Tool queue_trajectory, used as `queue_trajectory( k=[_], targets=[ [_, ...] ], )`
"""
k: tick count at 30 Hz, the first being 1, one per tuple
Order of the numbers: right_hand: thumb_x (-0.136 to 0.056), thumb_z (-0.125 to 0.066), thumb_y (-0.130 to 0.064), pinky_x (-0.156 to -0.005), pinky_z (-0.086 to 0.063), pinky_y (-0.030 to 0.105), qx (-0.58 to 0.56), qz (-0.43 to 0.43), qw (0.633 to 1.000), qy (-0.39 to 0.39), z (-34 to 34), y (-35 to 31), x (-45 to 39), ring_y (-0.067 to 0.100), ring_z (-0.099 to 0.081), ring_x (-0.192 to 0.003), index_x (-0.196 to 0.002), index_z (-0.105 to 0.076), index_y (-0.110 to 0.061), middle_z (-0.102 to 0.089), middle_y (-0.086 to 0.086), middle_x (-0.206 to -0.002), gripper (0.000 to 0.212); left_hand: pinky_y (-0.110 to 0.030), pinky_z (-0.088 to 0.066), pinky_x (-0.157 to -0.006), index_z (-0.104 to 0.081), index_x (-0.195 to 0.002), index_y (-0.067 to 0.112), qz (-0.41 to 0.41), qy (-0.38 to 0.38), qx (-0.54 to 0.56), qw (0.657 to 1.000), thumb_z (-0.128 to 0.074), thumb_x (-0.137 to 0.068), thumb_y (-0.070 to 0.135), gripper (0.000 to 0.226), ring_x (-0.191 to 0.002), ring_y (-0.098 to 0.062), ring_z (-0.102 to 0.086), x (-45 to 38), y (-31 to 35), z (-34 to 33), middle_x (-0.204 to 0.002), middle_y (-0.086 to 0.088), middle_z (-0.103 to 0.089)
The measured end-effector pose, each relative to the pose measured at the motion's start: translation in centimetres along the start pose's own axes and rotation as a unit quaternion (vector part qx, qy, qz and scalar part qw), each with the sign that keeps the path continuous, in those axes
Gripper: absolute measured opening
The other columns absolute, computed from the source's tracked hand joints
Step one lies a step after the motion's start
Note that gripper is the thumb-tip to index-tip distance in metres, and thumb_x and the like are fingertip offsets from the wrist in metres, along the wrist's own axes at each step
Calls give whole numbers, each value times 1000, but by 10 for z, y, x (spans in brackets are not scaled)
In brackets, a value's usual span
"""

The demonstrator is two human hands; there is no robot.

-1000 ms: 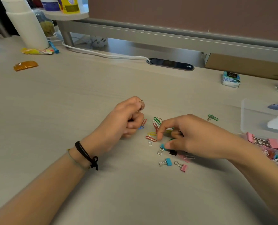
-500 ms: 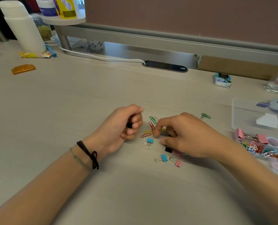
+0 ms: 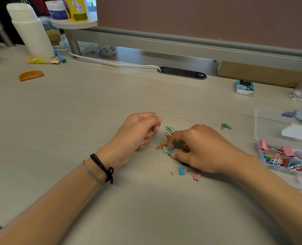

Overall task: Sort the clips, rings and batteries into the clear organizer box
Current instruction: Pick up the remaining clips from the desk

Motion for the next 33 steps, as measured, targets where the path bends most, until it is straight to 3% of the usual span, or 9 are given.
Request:
queue_trajectory(
  k=[5, 12, 15, 19, 22, 24, 27, 29, 33],
  targets=[
    [-86, -72, -23, -50, -33, 20, -281, -81, 954, 70, 7, 23, 15, 11, -34, -48, -84, -70, -22, -41, -6, -49, 3, -24, -29, -52, -67, -81, 13, -137, -112, -199, 964, -76, -88, 22, 15, -50, -14, -26, 15, -4, -12, -53, 2, -29],
    [-83, -47, -21, -41, -7, 25, -797, -147, 585, 25, 0, 42, 36, 9, -8, -46, -81, -59, -9, -14, -4, -53, 17, -27, -36, -60, -61, -96, 36, -167, -126, -506, 836, -68, -77, 68, 38, -57, -3, -48, 19, -17, -30, -55, 5, -49],
    [-81, -37, -21, -44, -7, 27, -837, -133, 531, 4, 0, 41, 42, 10, -7, -48, -78, -51, -8, -17, -2, -57, 20, -29, -34, -60, -62, -96, 35, -196, -127, -510, 828, -65, -83, 62, 31, -58, -1, -48, 17, -18, -30, -52, 8, -47],
    [-87, -33, -27, -45, -6, 28, -820, -151, 551, 31, 4, 41, 46, 12, -9, -48, -68, -43, -9, -27, 3, -60, 28, -30, -38, -58, -62, -93, 32, -221, -132, -472, 843, -59, -91, 54, 23, -53, -9, -45, 17, -20, -30, -53, 6, -49],
    [-92, -41, -34, -45, -5, 27, -797, -171, 578, 50, 7, 40, 50, 12, -11, -45, -63, -40, -11, -33, 5, -58, 37, -22, -25, -49, -59, -89, 19, -177, -117, -211, 954, -59, -98, 34, 18, -47, -10, -27, 18, -13, -31, -53, 10, -32],
    [-94, -50, -35, -46, -4, 29, -731, -202, 649, 57, 5, 36, 54, 13, -11, -45, -58, -34, -17, -27, 3, -55, 44, -23, -17, -43, -52, -88, 15, -84, -123, 44, 988, -50, -98, 29, 18, -43, -10, -20, 18, -6, -32, -55, 3, -28],
    [-98, -55, -38, -53, -6, 34, -527, -218, 818, 70, 5, 23, 61, 18, -10, -54, -56, -28, -25, -16, 3, -59, 52, -21, -9, -42, -51, -79, 15, 35, -133, 272, 952, -37, -93, 27, 22, -40, -8, -21, 12, 2, -36, -56, 0, -27],
    [-96, -58, -43, -53, -11, 33, -404, -187, 892, 76, 5, 15, 66, 18, -14, -54, -52, -30, -19, -17, 4, -60, 58, -20, -6, -41, -47, -69, 14, 75, -114, 288, 948, -29, -93, 24, 31, -39, -9, -23, 4, 4, -37, -55, 0, -30],
    [-85, -70, -48, -53, -30, 33, -259, -142, 952, 80, 5, 5, 75, 12, -32, -50, -65, -63, -19, -38, -6, -47, 36, -19, -7, -39, -37, -49, 18, 84, -72, 148, 983, -39, -94, 25, 46, -39, -11, -25, -12, 7, -43, -55, -4, -43]
  ],
)
Point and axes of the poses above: each hand's wrist, its own x-axis away from the middle knuckle, its own z-axis out of the back of the hand, y = z × x, the point moved 1 cm from there along -x, towards the middle knuckle
